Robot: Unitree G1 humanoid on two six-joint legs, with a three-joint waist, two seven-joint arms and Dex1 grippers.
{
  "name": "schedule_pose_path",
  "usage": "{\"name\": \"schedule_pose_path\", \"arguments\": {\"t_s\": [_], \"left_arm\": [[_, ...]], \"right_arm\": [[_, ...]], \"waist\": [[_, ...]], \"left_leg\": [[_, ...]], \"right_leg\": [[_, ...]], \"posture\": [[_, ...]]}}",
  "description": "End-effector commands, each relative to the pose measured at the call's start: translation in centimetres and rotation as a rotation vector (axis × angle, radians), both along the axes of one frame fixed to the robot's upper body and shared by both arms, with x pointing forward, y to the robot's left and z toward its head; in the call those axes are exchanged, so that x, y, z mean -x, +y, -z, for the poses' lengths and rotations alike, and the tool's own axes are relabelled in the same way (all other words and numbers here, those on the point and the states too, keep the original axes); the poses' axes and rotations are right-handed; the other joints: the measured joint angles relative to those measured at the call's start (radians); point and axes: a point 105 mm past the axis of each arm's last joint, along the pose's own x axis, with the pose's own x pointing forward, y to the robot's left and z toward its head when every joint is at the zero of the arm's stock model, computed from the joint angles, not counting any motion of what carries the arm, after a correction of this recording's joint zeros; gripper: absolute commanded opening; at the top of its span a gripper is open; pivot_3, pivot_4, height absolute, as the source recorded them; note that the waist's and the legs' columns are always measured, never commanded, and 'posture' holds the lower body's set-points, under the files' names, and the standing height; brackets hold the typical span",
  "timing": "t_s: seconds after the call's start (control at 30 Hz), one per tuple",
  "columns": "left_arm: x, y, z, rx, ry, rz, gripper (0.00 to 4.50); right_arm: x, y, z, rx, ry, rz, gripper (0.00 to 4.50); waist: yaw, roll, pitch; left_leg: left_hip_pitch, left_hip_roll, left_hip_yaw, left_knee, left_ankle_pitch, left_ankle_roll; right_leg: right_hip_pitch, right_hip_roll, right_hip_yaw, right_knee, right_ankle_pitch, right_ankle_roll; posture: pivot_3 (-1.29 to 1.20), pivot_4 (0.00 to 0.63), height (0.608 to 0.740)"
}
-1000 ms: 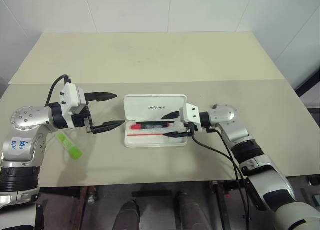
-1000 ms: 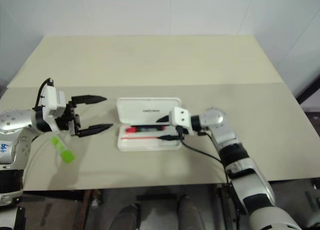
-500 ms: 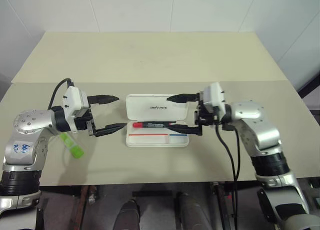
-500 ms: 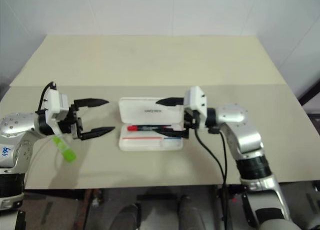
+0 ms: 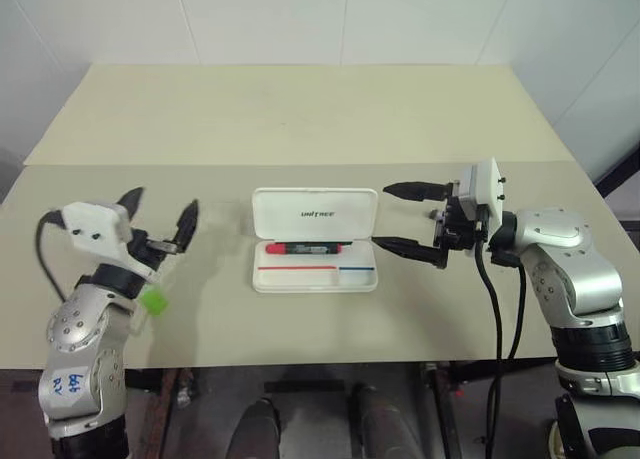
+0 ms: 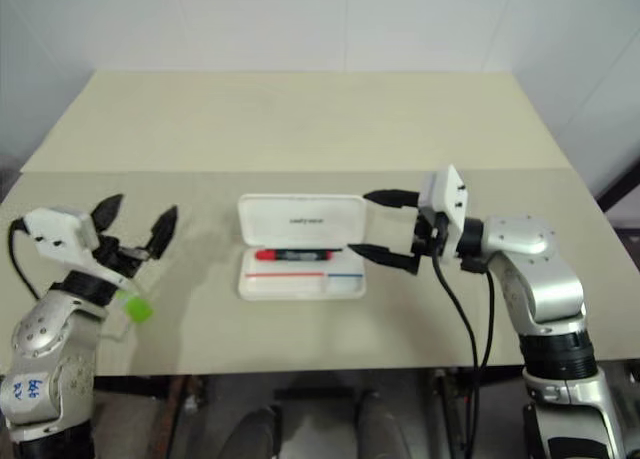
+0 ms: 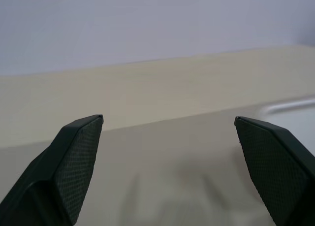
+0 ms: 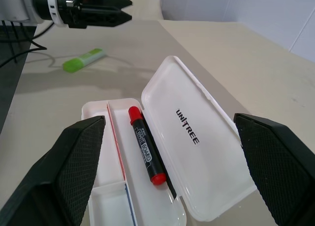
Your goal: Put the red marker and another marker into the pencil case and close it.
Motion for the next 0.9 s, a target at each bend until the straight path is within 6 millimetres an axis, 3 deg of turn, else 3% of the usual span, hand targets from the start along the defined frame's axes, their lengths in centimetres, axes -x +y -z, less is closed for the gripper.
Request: {"name": "schedule_pose_path", "arguments": {"t_s": [0.03,0.17,0.37,0.63,0.9], "left_arm": [[1.9,1.0,1.0,0.033,0.045,-0.245,4.50],[3.1,0.5,3.5,0.085,0.176,-0.341,4.50],[5.3,0.3,6.7,0.167,0.348,-0.476,4.50],[6.3,0.5,8.8,0.208,0.446,-0.535,4.50],[5.9,0.5,10.0,0.237,0.470,-0.514,4.50]], "right_arm": [[0.0,0.8,-0.7,-0.013,-0.043,-0.038,4.42],[-0.1,1.3,-0.9,-0.015,-0.047,-0.058,4.42],[-0.3,1.6,-1.3,-0.002,-0.058,-0.086,4.42],[-0.3,1.8,-1.9,0.013,-0.071,-0.115,4.42],[-0.1,1.7,-2.2,0.010,-0.090,-0.107,4.42]], "waist": [[-0.003,0.000,0.000],[-0.001,-0.001,0.000],[-0.005,-0.004,-0.001],[-0.007,-0.004,-0.002],[-0.003,-0.004,-0.002]], "left_leg": [[0.000,0.000,0.000,0.001,0.000,0.000],[-0.001,0.000,0.000,0.004,0.000,0.000],[-0.001,0.000,0.001,0.008,0.000,0.000],[-0.003,0.000,0.001,0.007,-0.001,0.000],[-0.004,0.000,0.001,0.006,-0.003,0.001]], "right_leg": [[0.001,0.000,0.000,-0.003,-0.001,-0.002],[0.001,0.001,0.001,-0.004,-0.004,-0.011],[0.003,0.000,0.000,-0.006,-0.003,-0.013],[0.002,0.000,0.000,-0.010,-0.003,-0.013],[0.002,0.000,0.000,-0.013,-0.003,-0.013]], "posture": [[0.00,0.150,0.740],[0.00,0.150,0.740],[0.00,0.150,0.740],[0.00,0.150,0.740],[0.00,0.150,0.740]]}}
